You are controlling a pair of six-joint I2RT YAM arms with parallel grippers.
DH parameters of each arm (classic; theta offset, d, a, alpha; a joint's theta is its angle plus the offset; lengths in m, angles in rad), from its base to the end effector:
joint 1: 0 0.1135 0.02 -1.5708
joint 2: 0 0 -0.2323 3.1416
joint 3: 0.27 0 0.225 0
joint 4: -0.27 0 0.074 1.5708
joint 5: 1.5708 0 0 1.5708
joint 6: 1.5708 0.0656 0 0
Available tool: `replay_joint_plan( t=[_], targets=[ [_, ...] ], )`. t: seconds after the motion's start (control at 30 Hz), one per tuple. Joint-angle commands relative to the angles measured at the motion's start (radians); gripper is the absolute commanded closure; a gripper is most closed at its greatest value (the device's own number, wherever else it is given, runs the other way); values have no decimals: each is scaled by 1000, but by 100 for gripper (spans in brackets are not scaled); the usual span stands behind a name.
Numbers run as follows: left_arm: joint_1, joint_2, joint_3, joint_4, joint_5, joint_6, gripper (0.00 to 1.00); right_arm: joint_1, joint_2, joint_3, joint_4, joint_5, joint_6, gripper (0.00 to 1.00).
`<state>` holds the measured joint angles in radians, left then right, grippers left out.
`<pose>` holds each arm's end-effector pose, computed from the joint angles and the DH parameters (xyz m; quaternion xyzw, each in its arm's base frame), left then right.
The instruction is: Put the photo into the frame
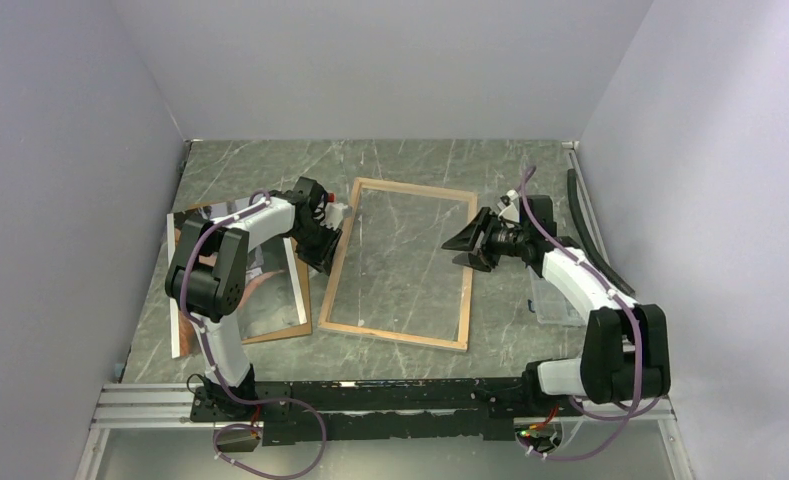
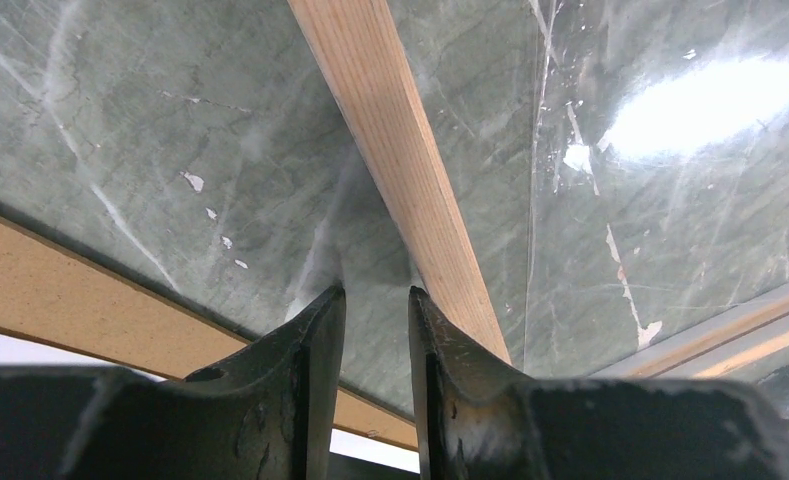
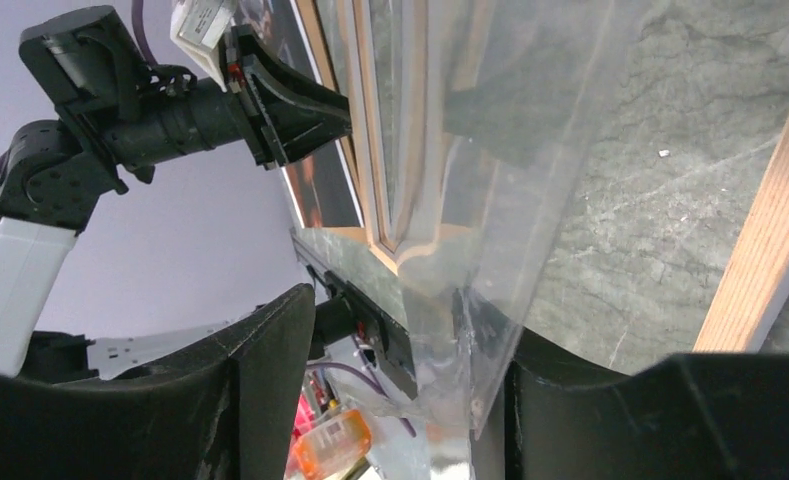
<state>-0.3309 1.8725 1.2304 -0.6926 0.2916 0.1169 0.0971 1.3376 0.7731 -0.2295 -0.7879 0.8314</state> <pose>0.3066 -0.1253 0.1205 0.2348 0.9542 -0.1559 0.1005 0.2602 0.0721 0.1884 0.1711 0.8498 0.4742 0.1536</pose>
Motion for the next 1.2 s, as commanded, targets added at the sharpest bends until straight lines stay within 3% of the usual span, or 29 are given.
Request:
replay_joint_plan(
  t=[0.0,0.13,0.27,0.37,0.7,1.07,1.17],
  targets=[
    [-5,-42,1,-3,25,-11,65,30,-68,-13,19,77,19,44],
    [-5,-44,4,-6,26,-13,66,70,-87,10,2,137,14,54],
    [-5,-48,3,-10,21,-10,67,97,-106,74,-40,118,-34,36],
    [-5,-53,-1,-10,17,-10,67,99,-134,69,-12,85,-22,29],
    [-5,-60,-9,-8,12,-10,67,98,-197,-41,286,30,153,25],
    [-5,-70,-9,-11,12,-7,68,107,-228,-102,424,64,271,22],
    [-5,-75,-10,-13,8,-5,68,114,-225,-57,356,84,222,21]
  ],
)
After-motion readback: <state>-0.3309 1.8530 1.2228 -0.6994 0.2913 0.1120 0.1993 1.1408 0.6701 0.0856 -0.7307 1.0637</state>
